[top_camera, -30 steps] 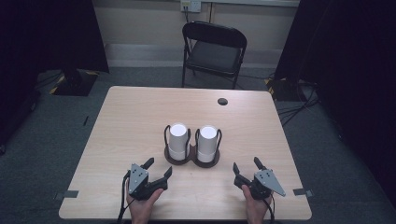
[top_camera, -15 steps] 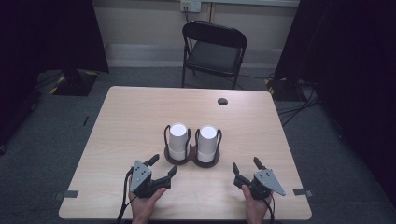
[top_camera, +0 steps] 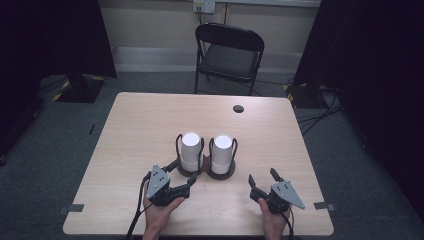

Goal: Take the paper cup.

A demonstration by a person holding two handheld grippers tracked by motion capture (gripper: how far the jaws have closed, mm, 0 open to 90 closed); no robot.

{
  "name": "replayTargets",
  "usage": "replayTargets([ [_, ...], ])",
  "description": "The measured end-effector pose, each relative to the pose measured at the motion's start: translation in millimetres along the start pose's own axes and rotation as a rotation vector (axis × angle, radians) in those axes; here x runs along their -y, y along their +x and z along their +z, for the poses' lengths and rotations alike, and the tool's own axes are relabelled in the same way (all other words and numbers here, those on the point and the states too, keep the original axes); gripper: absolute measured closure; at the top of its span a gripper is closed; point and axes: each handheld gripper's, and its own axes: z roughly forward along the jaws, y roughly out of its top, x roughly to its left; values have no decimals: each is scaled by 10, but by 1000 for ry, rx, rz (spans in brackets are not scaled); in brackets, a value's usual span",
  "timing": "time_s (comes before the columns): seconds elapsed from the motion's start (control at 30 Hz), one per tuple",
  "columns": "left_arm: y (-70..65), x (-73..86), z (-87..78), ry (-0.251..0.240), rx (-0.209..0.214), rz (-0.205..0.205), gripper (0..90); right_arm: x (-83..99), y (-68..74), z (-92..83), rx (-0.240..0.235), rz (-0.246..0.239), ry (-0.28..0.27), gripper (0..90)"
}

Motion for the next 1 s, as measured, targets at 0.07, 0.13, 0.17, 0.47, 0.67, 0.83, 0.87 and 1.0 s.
replayTargets([
  [0.07,-19,-18,16,-3,1,0,262,0,2,-1,1,0,-1,190],
  [0.13,-41,-42,36,0,15,10,262,0,1,0,2,0,0,191],
  [0.17,-54,-53,48,2,20,16,262,0,2,0,3,0,1,191],
  [0.47,-135,-162,148,19,83,37,247,0,5,0,5,-1,1,194],
  [0.67,-154,-229,199,17,110,25,241,-1,7,1,6,-2,2,195],
  [0.83,-142,-292,242,16,140,18,237,-1,6,2,6,-2,2,196],
  [0.87,-144,-308,247,12,147,19,240,-1,6,2,6,-2,2,196],
  [1.0,-160,-358,282,7,172,18,241,-2,8,4,5,-1,6,196],
])
